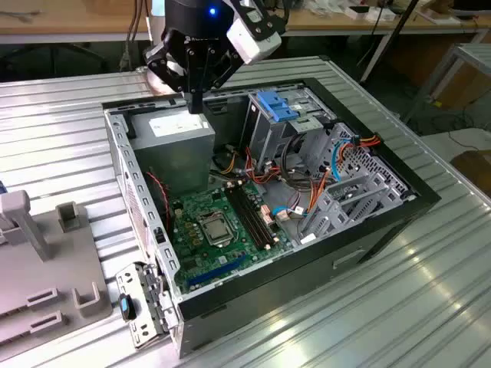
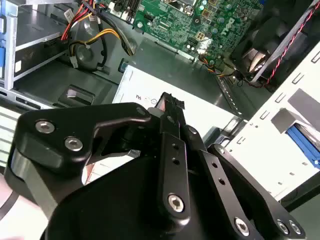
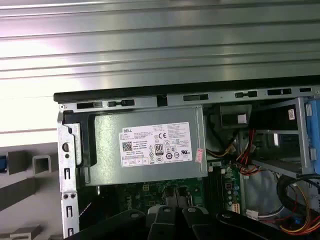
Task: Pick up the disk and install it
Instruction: 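Reach for the disk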
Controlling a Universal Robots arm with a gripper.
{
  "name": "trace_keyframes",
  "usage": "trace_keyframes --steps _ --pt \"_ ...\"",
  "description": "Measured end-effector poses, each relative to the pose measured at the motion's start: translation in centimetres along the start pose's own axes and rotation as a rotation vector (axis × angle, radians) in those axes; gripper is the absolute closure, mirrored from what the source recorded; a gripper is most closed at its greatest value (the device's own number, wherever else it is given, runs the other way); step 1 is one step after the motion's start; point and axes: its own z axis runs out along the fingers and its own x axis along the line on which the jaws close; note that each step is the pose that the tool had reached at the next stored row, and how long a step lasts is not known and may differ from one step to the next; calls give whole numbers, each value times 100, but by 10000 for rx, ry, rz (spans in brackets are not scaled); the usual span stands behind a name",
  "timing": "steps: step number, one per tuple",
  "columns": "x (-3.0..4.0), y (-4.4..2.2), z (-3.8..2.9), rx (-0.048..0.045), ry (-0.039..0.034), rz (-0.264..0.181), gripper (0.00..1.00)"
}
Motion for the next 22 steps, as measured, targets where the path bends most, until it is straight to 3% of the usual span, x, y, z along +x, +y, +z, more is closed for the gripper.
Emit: trace_keyframes --steps 8,22 --pt "170 -13 -4 -1 0 0 89" --pt "358 -27 -10 0 1 0 89"
